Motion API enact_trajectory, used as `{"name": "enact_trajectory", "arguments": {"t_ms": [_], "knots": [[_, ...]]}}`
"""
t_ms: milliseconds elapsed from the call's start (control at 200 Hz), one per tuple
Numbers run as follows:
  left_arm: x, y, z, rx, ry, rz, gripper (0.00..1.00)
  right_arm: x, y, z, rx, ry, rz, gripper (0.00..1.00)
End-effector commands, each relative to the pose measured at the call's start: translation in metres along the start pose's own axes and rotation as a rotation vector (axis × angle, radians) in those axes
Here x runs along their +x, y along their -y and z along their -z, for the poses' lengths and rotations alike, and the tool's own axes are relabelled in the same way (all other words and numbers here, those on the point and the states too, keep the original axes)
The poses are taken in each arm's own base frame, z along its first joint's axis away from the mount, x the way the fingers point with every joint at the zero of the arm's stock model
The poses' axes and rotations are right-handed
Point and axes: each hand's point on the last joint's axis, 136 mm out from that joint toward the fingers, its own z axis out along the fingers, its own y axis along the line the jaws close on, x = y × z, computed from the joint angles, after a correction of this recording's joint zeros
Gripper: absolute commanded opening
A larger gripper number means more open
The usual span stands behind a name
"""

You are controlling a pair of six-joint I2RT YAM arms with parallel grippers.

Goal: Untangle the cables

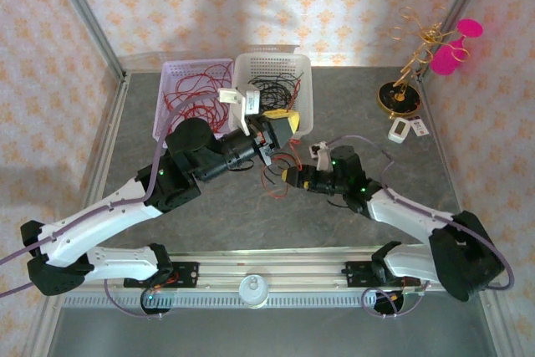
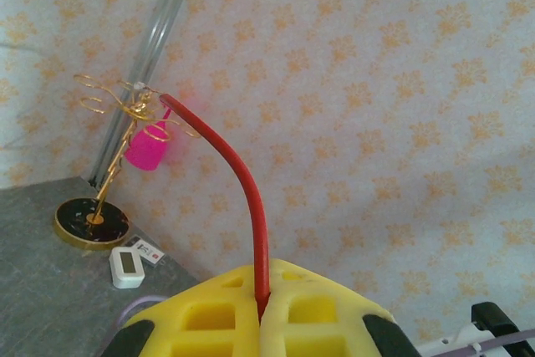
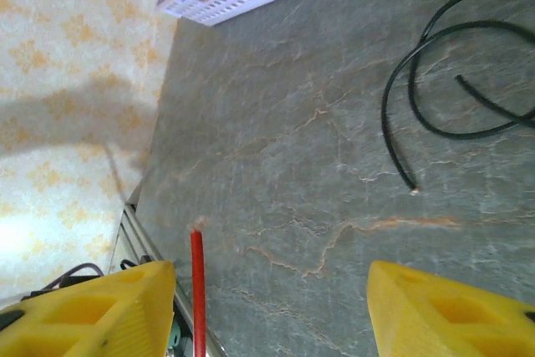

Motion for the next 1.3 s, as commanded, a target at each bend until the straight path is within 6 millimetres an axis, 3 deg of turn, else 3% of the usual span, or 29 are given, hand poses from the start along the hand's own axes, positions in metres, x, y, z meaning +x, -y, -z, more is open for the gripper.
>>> {"name": "enact_trajectory", "arguments": {"t_ms": [0, 105, 175, 330, 450, 556, 731, 1036, 1296], "knots": [[-0.02, 0.006, 0.009, 0.002, 0.041, -0.022, 0.0, -0.016, -0.027, -0.005, -0.098, 0.032, 0.05, 0.6], [-0.021, 0.005, 0.011, -0.005, 0.047, -0.021, 0.0, -0.012, -0.029, -0.012, -0.101, 0.014, 0.049, 0.55], [-0.022, 0.005, 0.013, -0.008, 0.052, -0.025, 0.0, -0.009, -0.026, -0.016, -0.091, 0.005, 0.04, 0.45], [-0.035, 0.004, 0.018, -0.039, 0.08, -0.067, 0.0, -0.002, 0.005, -0.024, 0.005, 0.012, -0.048, 0.18], [-0.051, -0.008, 0.022, -0.147, 0.099, -0.154, 0.0, 0.004, 0.033, -0.025, 0.097, 0.037, -0.101, 0.08], [-0.073, -0.016, 0.033, -0.248, 0.141, -0.227, 0.0, 0.008, 0.054, -0.021, 0.163, 0.075, -0.121, 0.04], [-0.113, -0.01, 0.051, -0.31, 0.228, -0.308, 0.0, 0.016, 0.074, -0.012, 0.21, 0.103, -0.161, 0.01], [-0.16, -0.017, 0.073, -0.453, 0.352, -0.395, 0.0, 0.009, 0.077, 0.001, 0.249, 0.161, -0.159, 0.01], [-0.181, -0.024, 0.077, -0.517, 0.385, -0.444, 0.0, 0.007, 0.078, 0.008, 0.262, 0.188, -0.161, 0.0]]}}
